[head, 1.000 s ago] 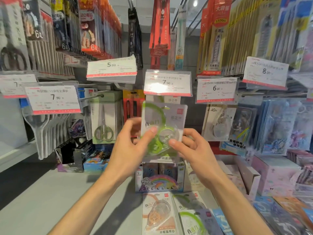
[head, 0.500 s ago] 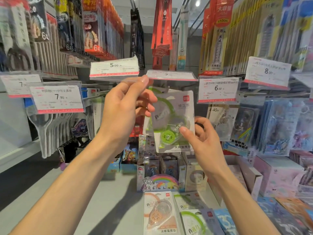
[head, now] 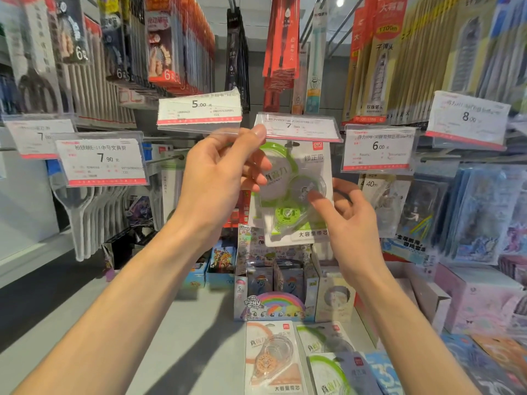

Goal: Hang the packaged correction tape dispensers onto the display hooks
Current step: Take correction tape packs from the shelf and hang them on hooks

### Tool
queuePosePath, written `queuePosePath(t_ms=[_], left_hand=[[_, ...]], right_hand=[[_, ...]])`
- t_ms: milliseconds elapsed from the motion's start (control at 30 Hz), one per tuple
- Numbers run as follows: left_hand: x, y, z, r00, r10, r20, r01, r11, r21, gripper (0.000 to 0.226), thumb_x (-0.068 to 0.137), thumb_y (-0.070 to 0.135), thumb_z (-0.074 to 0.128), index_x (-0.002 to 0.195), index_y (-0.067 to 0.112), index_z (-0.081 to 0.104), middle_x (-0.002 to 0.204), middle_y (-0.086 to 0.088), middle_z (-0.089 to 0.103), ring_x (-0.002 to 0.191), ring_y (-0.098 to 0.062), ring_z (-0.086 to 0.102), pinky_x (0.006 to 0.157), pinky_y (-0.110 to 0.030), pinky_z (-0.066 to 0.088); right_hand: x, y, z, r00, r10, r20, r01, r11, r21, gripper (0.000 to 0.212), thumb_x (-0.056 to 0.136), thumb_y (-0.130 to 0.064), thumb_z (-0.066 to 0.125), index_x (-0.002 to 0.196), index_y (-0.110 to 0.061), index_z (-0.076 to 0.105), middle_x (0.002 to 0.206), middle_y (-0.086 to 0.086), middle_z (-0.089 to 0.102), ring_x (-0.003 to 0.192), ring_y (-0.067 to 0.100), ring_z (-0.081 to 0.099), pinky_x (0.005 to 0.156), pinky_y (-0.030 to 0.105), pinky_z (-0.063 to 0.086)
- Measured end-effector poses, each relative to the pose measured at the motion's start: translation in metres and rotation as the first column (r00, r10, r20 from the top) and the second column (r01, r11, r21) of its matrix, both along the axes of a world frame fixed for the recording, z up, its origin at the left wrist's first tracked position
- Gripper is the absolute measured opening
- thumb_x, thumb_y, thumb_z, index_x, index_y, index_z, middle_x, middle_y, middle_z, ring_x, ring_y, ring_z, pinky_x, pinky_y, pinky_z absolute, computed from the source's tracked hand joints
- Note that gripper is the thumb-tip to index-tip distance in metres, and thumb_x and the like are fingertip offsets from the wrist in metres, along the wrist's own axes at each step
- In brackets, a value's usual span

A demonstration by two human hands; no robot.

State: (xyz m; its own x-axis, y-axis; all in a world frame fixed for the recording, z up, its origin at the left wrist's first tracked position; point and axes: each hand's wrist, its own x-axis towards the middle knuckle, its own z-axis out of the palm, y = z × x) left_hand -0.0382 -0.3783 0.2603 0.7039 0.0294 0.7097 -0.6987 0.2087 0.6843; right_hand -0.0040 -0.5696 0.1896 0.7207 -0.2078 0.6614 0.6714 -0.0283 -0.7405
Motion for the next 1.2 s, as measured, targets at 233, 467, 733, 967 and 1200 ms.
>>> queuePosePath(t_ms=[233,467,733,967,1200], left_hand=[[0.005,0.002,-0.003,1.000,0.015,0.003,-0.015,1.000,0.013,0.006,0.098,0.019,0.066,0.095,0.014,0.063,0.062,0.002,0.070,0.051,-0.012,0.060,0.050,-0.022,0.049],[0.013,0.004,-0.014,0.987,0.127,0.095,-0.135,0.987,0.087,0.006,0.096,0.021,0.067,0.090,0.019,0.065,0.065,0.005,0.072,0.053,-0.010,0.061,0.052,-0.020,0.049],[0.015,0.004,-0.018,0.981,0.154,0.117,-0.168,0.979,0.115,0.006,0.097,0.023,0.066,0.092,0.018,0.066,0.070,0.005,0.073,0.059,-0.009,0.064,0.055,-0.019,0.049],[0.013,0.009,-0.037,0.987,0.137,0.087,-0.146,0.983,0.108,0.004,0.097,0.023,0.065,0.096,0.022,0.068,0.080,0.004,0.076,0.066,-0.012,0.069,0.055,-0.021,0.052],[0.016,0.003,-0.114,0.990,0.090,-0.105,-0.070,0.982,0.178,0.003,0.096,0.015,0.068,0.099,0.015,0.069,0.078,-0.001,0.073,0.062,-0.015,0.065,0.053,-0.025,0.052]], right_hand=[[0.019,0.006,-0.003,0.989,-0.102,-0.103,0.097,0.994,-0.056,0.026,0.092,-0.040,0.076,0.105,-0.037,0.054,0.099,-0.012,0.077,0.087,-0.007,0.073,0.068,0.009,0.051],[0.054,0.012,-0.005,0.969,-0.161,-0.186,0.131,0.978,-0.163,0.029,0.095,-0.040,0.072,0.109,-0.025,0.052,0.081,-0.012,0.068,0.071,-0.006,0.067,0.066,0.012,0.049],[0.057,0.012,-0.006,0.935,-0.236,-0.264,0.151,0.940,-0.305,0.045,0.096,-0.058,0.061,0.117,-0.018,0.057,0.082,-0.009,0.067,0.070,-0.003,0.061,0.054,0.012,0.043],[0.025,-0.015,-0.022,0.935,-0.118,-0.336,0.029,0.965,-0.259,0.036,0.098,-0.045,0.067,0.128,-0.027,0.058,0.097,-0.017,0.074,0.093,0.005,0.076,0.086,0.032,0.063],[-0.015,-0.054,-0.065,0.919,-0.070,-0.387,-0.008,0.980,-0.197,0.017,0.099,-0.021,0.069,0.115,-0.016,0.069,0.104,0.006,0.080,0.082,0.017,0.076,0.068,0.025,0.059]])
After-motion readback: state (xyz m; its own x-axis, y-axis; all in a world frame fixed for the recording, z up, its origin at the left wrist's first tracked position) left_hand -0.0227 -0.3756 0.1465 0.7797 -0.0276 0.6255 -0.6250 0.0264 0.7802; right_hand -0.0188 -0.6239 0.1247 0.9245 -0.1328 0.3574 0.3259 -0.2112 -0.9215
